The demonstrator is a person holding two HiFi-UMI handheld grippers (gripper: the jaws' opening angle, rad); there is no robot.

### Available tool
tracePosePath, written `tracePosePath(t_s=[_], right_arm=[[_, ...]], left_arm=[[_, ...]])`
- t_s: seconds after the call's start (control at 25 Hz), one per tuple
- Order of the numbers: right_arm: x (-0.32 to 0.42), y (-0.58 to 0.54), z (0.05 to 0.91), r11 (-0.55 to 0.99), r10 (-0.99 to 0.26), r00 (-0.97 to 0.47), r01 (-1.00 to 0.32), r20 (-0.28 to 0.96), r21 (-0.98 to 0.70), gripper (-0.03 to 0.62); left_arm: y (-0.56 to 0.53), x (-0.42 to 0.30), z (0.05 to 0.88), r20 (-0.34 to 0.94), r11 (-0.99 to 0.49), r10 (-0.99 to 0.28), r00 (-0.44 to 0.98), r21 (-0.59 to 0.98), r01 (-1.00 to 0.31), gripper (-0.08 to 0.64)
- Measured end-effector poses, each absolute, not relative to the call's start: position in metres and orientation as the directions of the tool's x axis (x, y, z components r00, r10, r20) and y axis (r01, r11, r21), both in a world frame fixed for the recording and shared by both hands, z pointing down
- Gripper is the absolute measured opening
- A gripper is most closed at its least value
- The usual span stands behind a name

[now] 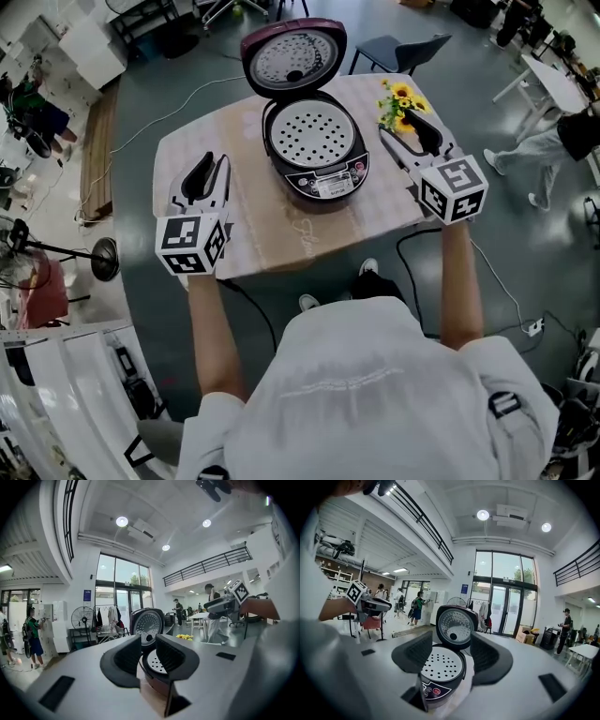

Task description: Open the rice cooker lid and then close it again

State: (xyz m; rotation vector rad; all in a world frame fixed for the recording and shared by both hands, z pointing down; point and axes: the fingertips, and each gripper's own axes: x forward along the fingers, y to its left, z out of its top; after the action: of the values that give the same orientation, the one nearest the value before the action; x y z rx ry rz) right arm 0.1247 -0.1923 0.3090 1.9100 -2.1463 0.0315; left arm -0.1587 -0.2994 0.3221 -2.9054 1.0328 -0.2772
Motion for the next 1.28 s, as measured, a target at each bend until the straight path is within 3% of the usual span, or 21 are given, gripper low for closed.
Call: tracePosePath(t_s=[0.8, 1.28], right_arm=[[0.166, -0.278, 0.302, 0.188, -0.973, -0.16, -0.967, 0.164, 0.171, 0.25], [0.208, -0.352, 0.299, 0.253, -0.958, -0.217, -0.947, 0.187, 0.197, 0.25]], left_arm=[[-0.37, -0.134, 0.306, 0.148, -0.742, -0.671, 0.727, -0.136, -0.657, 0.107], [-0.431, -0.079, 0.299, 0.186, -0.777, -0.629, 0.755, -0.181, -0.603, 0.16]])
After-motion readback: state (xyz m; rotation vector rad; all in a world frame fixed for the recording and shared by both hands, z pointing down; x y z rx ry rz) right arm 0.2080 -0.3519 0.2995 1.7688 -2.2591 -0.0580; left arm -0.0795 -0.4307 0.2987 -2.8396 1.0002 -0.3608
